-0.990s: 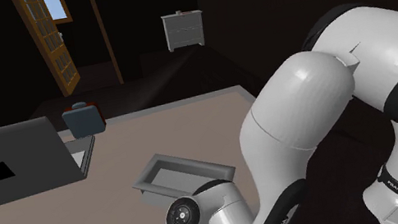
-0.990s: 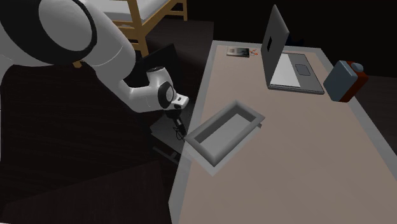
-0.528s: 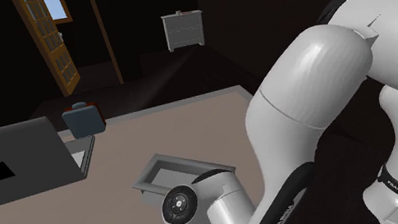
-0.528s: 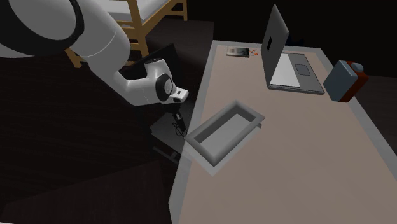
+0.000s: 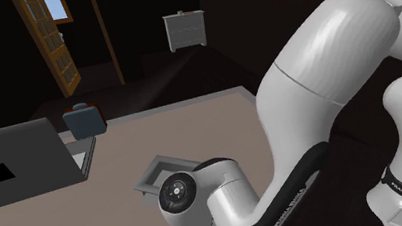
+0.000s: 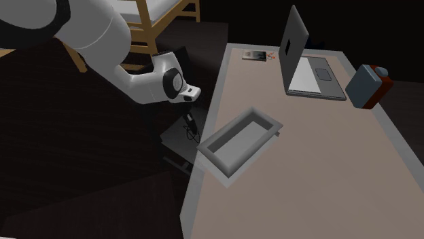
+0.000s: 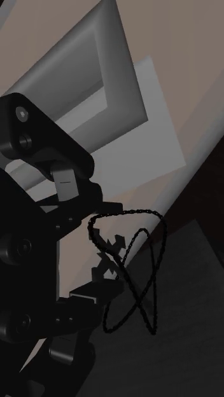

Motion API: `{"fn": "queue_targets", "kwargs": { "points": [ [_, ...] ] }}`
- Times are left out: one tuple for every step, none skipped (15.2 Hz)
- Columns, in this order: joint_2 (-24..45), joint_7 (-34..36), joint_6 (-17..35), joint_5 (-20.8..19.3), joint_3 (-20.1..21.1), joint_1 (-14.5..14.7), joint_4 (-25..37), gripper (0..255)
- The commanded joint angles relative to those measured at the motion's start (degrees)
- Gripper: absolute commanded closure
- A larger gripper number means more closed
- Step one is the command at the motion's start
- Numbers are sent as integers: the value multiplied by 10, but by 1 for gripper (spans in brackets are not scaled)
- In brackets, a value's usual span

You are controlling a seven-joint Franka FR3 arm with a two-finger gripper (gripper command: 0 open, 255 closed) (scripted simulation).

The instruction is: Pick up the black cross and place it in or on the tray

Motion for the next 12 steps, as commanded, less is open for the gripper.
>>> {"fn": "queue_targets", "kwargs": {
  "points": [
    [-15, -3, -12, -1, -1, 1, -2, 255],
    [-22, -4, -18, -1, -2, 2, -4, 255],
    [-29, -5, -23, -2, -3, 3, -5, 255],
    [-35, -6, -29, -2, -3, 3, -6, 255],
    [-42, -7, -34, -3, -4, 4, -7, 255],
    [-49, -8, -40, -3, -4, 5, -8, 255],
    [-55, -9, -45, -4, -5, 5, -9, 255],
    [-62, -10, -51, -4, -6, 6, -9, 255],
    [-68, -11, -57, -5, -6, 7, -10, 255],
    [-75, -12, -63, -5, -7, 7, -10, 255],
    [-81, -13, -69, -6, -7, 8, -10, 255],
    [-87, -14, -75, -6, -8, 8, -10, 255]
  ]
}}
